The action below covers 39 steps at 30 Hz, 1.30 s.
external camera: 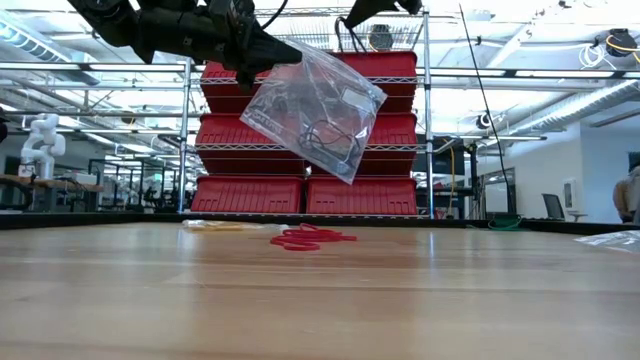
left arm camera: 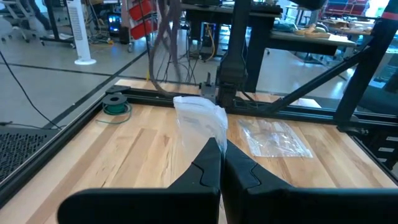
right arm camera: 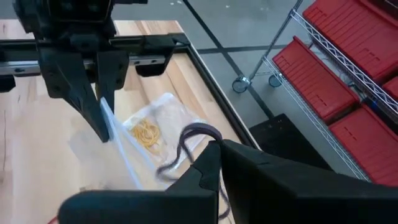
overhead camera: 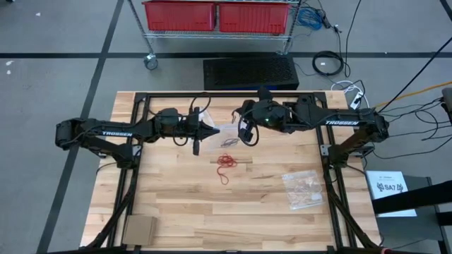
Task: Sort rubber bands
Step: Put the purple rubber band into the top right transparent zip bag
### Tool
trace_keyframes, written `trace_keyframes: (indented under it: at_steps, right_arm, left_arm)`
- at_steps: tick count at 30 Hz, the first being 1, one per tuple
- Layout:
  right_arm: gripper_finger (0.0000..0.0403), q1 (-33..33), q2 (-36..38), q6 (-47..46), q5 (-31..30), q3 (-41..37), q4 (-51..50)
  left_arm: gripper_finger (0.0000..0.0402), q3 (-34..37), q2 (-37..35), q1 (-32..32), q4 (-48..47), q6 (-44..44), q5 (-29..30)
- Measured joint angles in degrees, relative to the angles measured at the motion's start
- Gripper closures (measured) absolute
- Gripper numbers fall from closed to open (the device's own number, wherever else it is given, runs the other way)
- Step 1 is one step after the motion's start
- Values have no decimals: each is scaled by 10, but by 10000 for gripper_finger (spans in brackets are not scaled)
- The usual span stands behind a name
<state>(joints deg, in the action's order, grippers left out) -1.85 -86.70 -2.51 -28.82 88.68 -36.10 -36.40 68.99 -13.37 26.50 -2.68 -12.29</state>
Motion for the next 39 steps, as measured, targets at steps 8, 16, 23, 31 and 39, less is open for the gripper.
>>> trace_keyframes:
  at_steps: [8, 16, 23, 31, 39]
  right_arm:
    - [403, 1, -3, -18, 3, 0, -13]
    - [403, 2, -6, -45, 13, 0, -33]
    - [403, 1, -32, -40, 76, 0, -36]
    - [403, -12, -52, -20, 148, 0, -33]
    - [403, -39, -55, 16, 185, 0, -23]
  left_arm:
    - [401, 0, 0, 0, 0, 0, 0]
    - [401, 0, 0, 0, 0, 0, 0]
    - [401, 0, 0, 0, 1, 0, 0]
    - [401, 0, 0, 0, 1, 0, 0]
    - [401, 0, 0, 2, 0, 0, -11]
